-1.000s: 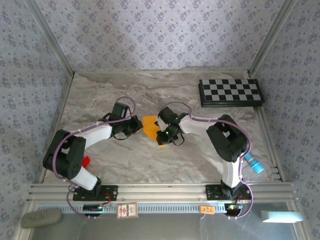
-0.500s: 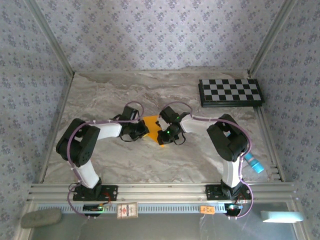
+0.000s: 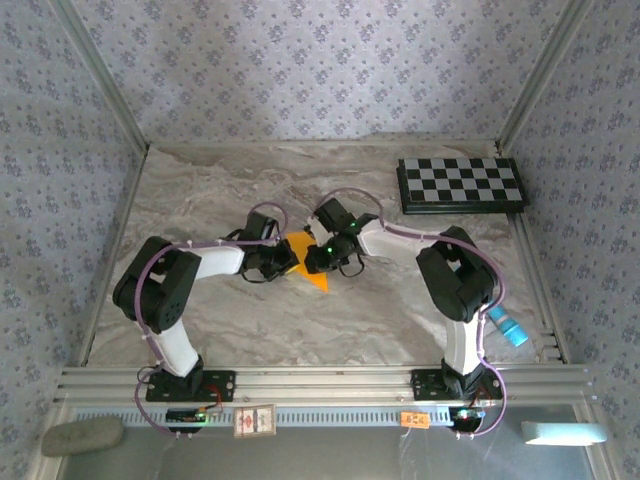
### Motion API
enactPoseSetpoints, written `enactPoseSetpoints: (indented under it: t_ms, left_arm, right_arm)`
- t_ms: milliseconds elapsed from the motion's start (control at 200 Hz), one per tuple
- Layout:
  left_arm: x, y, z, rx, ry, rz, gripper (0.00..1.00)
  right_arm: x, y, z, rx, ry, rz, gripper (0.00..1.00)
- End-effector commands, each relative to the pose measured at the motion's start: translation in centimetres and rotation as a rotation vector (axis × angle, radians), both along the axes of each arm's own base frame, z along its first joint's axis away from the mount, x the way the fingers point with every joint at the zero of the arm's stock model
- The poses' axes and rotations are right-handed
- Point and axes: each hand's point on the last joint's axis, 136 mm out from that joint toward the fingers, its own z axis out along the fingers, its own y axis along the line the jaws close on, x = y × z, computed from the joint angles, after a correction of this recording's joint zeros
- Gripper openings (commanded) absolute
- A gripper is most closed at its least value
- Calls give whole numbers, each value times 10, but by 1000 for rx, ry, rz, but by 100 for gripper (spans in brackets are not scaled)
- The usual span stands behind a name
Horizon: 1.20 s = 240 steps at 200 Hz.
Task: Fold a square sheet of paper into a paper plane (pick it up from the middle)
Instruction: Third fold the triangle at the center of the table.
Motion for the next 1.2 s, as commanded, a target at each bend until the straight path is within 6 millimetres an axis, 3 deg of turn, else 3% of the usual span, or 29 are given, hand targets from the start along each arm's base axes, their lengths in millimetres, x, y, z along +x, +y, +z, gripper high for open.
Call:
enactPoseSetpoints:
  t_ms: [0,145,280,470,500,640,750,920,1059,1169,1194]
  left_arm:
    - [-19,19,-34,93,95,29,1]
    - [-20,21,-37,104,109,39,1]
    - [-24,25,-42,120,132,55,0]
    - [-28,33,-48,144,163,87,0]
    - [-28,33,-47,145,164,91,0]
    - [-25,30,-39,117,163,106,0]
    - [-15,16,-20,40,136,115,3]
    - [12,-7,35,-98,38,134,14]
    - [24,-2,65,-113,-28,170,30]
    - [25,12,67,-116,-31,208,38]
    - [24,15,66,-116,-27,212,39]
  right_arm:
    - [0,7,-16,-26,51,-5,9]
    - [-2,8,-25,-37,66,7,9]
    - [-12,-2,-35,-62,93,16,8]
    - [-33,-32,-38,-99,131,34,8]
    - [-44,-43,-44,-113,155,41,8]
    - [-55,-67,-35,-112,133,70,8]
    - [-47,-70,-20,-76,88,63,8]
    - [-15,-55,19,9,-29,-69,12]
    - [9,-42,25,27,-67,-167,16]
    - [14,-26,18,20,-46,-160,16]
    - [21,-19,23,22,-62,-160,16]
